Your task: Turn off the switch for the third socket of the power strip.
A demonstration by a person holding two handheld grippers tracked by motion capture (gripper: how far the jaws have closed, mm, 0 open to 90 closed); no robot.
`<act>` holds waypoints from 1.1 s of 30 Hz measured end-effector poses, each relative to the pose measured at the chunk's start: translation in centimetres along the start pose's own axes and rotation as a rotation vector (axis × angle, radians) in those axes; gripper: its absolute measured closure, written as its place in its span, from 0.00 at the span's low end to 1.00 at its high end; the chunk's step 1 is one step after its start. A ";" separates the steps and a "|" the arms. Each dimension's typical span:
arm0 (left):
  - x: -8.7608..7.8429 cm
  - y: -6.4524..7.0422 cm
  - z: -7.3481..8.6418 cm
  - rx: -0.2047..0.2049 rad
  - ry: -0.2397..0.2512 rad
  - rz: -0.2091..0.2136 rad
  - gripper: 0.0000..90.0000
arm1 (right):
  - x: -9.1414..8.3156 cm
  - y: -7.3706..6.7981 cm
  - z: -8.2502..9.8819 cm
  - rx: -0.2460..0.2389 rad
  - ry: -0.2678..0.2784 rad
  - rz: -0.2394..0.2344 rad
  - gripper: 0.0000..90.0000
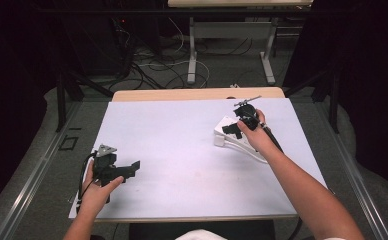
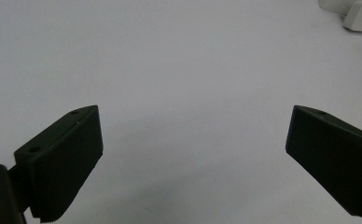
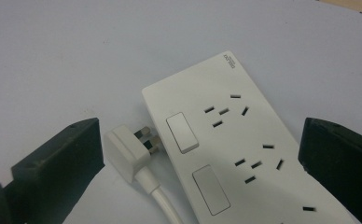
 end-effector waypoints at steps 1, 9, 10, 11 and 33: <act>-0.1 -0.1 0.0 0.004 0.001 -0.003 0.04 | -0.1 -0.1 0.0 0.004 0.002 0.001 0.00; -0.2 -0.1 -0.2 -0.003 0.018 -0.007 0.01 | -1.3 -0.5 0.0 -0.023 0.006 0.004 0.00; -0.2 -0.1 -0.2 -0.003 0.018 -0.006 0.00 | -1.5 -0.6 0.0 -0.013 0.011 0.001 0.00; -0.2 -0.1 -0.2 -0.005 0.022 -0.006 0.00 | -1.7 -0.6 0.0 -0.017 0.012 0.005 0.00; -0.7 -0.1 -0.4 -0.020 0.034 0.004 0.00 | -6.4 -0.8 0.4 -0.036 0.083 0.007 0.00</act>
Point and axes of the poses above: each handheld gripper's, and its own axes: x roughly forward along the jaws, z roughly out of its underside, y roughly to its right, the point moved 6 cm from there along x, roughly forward along the jaws, and after that the axes turned 11 degrees about -x, right-handed, at the moved point
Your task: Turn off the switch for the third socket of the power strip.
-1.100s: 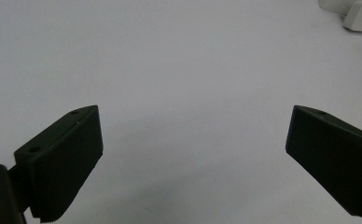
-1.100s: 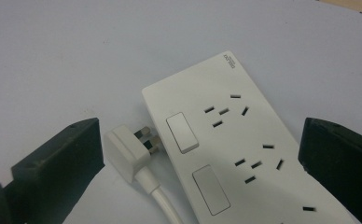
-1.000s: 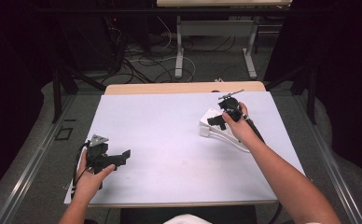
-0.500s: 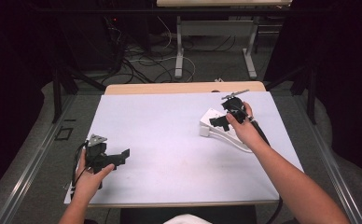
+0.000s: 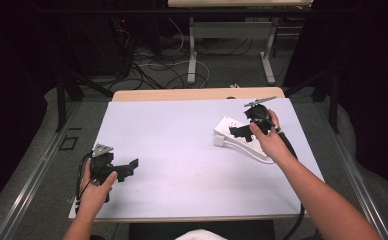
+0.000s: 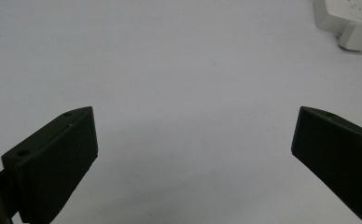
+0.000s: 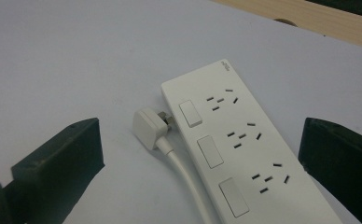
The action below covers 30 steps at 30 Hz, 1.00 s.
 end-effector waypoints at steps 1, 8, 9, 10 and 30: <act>0.0 0.0 0.0 0.001 0.002 -0.002 0.00 | -0.2 0.0 0.0 0.001 0.003 0.002 0.00; -0.1 0.0 -0.1 -0.007 0.013 0.004 0.00 | -1.6 0.1 0.6 -0.004 0.017 0.006 0.00; -0.1 0.0 -0.1 -0.009 0.014 0.003 0.00 | -1.8 0.1 0.8 -0.011 0.016 0.007 0.00; -0.1 0.0 -0.1 -0.012 0.013 0.003 0.00 | -1.9 0.1 0.9 -0.009 0.019 0.008 0.00; -0.3 -0.2 -0.3 -0.025 0.028 -0.001 0.00 | -5.5 0.4 4.6 0.009 0.051 0.006 0.00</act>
Point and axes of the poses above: each handheld gripper's, and its own axes: x roughly forward along the jaws, z roughly out of its underside, y roughly to its right, the point moved 6 cm from there along x, roughly forward along the jaws, and after that the axes turned 11 degrees about -x, right-handed, at the moved point
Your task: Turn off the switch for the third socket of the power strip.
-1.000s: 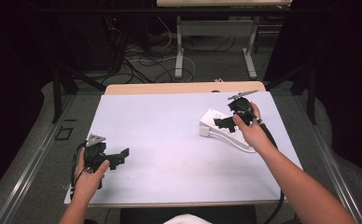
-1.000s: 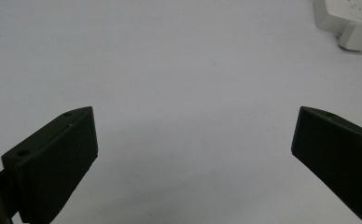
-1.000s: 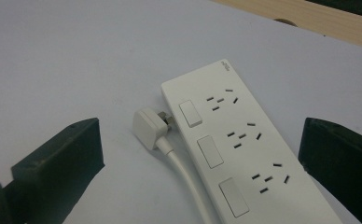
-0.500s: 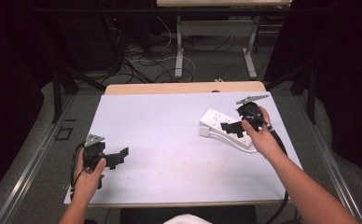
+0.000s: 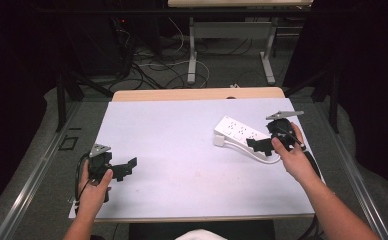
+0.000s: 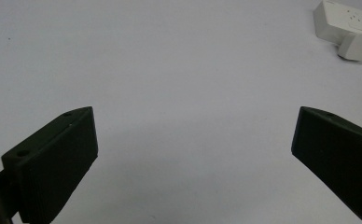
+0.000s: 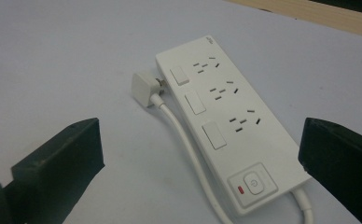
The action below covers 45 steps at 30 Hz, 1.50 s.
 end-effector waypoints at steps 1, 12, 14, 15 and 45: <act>0.0 0.0 0.0 -0.001 0.000 -0.001 0.00 | -0.2 0.1 0.2 0.005 0.003 0.001 0.00; 0.1 0.1 0.1 0.000 -0.007 0.000 0.00 | -1.6 0.8 2.5 0.034 0.019 0.014 0.00; 0.1 0.1 0.1 -0.001 -0.003 0.001 0.00 | -1.8 0.9 2.8 0.040 0.025 0.016 0.00; 0.1 0.1 0.1 -0.001 -0.003 0.000 0.00 | -1.8 0.9 3.0 0.044 0.025 0.016 0.00; 0.1 0.2 0.1 -0.002 -0.003 0.008 0.00 | -1.7 3.3 10.2 0.118 0.011 0.114 0.00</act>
Point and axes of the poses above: each handheld gripper's, and its own axes: x roughly forward along the jaws, z roughly out of its underside, y roughly to its right, the point moved 6 cm from there along x, roughly forward along the jaws, and after that the axes turned 11 degrees about -x, right-handed, at the moved point
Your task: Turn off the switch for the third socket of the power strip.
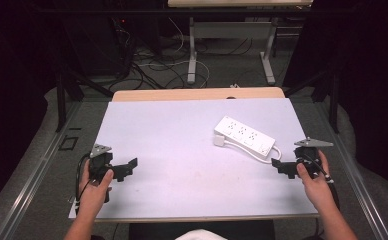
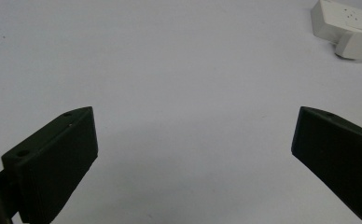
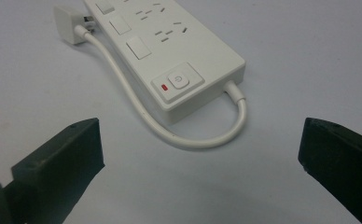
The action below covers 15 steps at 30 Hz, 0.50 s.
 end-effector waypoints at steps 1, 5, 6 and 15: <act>0.1 0.0 0.0 -0.002 0.010 0.000 0.00 | 0.0 0.2 0.2 0.001 -0.003 0.006 0.00; 0.1 0.0 0.0 -0.001 0.007 0.000 0.00 | 0.0 0.6 0.8 0.017 0.005 0.014 0.00; 0.1 0.0 0.0 0.000 0.002 -0.001 0.00 | 0.0 0.8 1.0 0.014 0.007 0.020 0.00; 0.2 0.1 0.2 0.005 -0.008 0.003 0.00 | 0.4 1.7 2.6 0.037 -0.014 0.040 0.00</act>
Point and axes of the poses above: each handheld gripper's, and its own axes: x roughly forward along the jaws, z roughly out of its underside, y roughly to its right, the point moved 6 cm from there along x, roughly forward along the jaws, and after that the axes turned 11 degrees about -x, right-handed, at the moved point
